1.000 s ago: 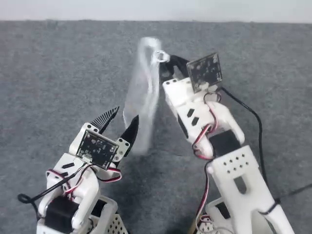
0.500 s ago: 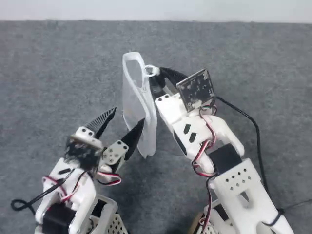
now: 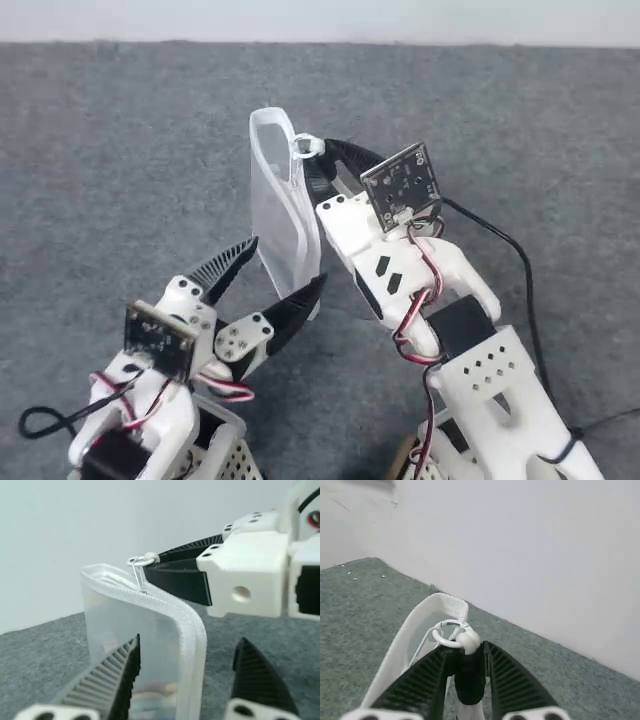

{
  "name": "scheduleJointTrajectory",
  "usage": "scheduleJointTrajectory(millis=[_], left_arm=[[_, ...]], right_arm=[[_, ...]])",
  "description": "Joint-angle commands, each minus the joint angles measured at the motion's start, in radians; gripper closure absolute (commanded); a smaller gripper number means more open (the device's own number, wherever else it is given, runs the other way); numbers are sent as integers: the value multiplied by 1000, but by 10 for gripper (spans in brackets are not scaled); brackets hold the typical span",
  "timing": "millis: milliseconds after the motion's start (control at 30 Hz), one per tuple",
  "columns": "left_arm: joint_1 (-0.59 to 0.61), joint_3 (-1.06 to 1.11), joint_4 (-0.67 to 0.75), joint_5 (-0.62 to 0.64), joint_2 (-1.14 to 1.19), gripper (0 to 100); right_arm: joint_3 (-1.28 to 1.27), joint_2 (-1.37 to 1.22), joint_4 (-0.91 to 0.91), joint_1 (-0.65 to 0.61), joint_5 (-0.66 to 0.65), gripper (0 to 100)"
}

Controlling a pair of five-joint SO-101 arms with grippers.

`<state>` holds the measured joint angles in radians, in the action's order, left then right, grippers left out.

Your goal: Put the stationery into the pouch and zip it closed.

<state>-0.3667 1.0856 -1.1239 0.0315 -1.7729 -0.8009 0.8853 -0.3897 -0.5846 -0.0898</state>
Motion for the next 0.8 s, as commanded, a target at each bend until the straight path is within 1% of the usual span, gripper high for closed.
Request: scheduleJointTrajectory(millis=[0, 100, 233, 333, 467, 600, 767], left_arm=[[-5, 71, 121, 17, -5, 721], [15, 122, 181, 12, -6, 740], [129, 120, 218, 6, -6, 778], [184, 120, 218, -48, -5, 782], [189, 114, 201, -83, -5, 783], [189, 56, 137, -101, -2, 784], [189, 47, 115, -172, 0, 840]], right_arm=[[12, 31, -4, -27, -11, 992], [12, 36, -4, -22, -11, 992], [11, 39, -4, -21, -11, 992], [9, 39, -13, -21, -11, 992], [14, 39, -30, -22, -11, 992], [14, 39, -31, -22, -11, 992], [11, 39, -45, -27, -11, 992]])
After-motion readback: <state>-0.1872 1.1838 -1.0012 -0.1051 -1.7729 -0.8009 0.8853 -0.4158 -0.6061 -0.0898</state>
